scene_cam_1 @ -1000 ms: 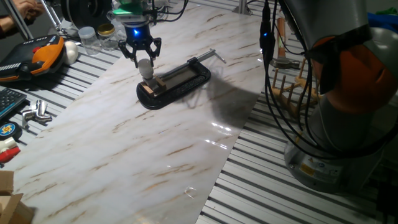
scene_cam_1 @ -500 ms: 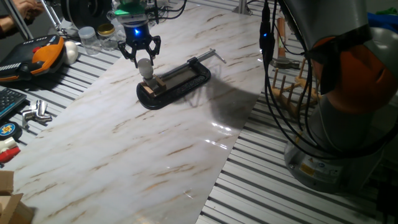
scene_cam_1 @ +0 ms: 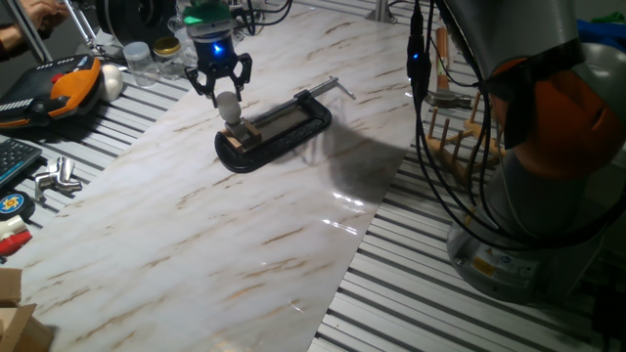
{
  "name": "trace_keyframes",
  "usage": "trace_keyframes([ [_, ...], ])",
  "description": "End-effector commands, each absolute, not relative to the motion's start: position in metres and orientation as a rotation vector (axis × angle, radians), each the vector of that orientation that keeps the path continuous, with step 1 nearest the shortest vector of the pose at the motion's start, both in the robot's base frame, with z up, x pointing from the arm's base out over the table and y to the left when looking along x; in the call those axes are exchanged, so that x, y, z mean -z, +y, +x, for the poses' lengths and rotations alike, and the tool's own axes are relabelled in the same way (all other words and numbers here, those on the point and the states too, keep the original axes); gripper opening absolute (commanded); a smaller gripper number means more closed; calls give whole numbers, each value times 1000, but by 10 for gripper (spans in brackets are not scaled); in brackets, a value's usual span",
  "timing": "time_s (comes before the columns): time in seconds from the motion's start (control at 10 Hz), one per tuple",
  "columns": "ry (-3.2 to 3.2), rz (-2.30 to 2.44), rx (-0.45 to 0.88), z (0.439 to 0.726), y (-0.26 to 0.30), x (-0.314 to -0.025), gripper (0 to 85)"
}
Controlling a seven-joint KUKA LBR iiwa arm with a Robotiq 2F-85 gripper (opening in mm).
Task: Take out the light bulb by rotating it
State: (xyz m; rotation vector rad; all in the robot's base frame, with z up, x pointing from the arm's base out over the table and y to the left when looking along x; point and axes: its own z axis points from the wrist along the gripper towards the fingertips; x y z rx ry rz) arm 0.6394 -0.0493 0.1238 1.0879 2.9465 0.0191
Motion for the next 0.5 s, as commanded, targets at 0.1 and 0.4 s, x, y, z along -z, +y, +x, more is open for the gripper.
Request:
trace_keyframes([
  [0.1, 2970, 1016, -19, 640, -49, -124, 0],
  [0.4, 3017, 871, -11, 640, -49, -125, 0],
])
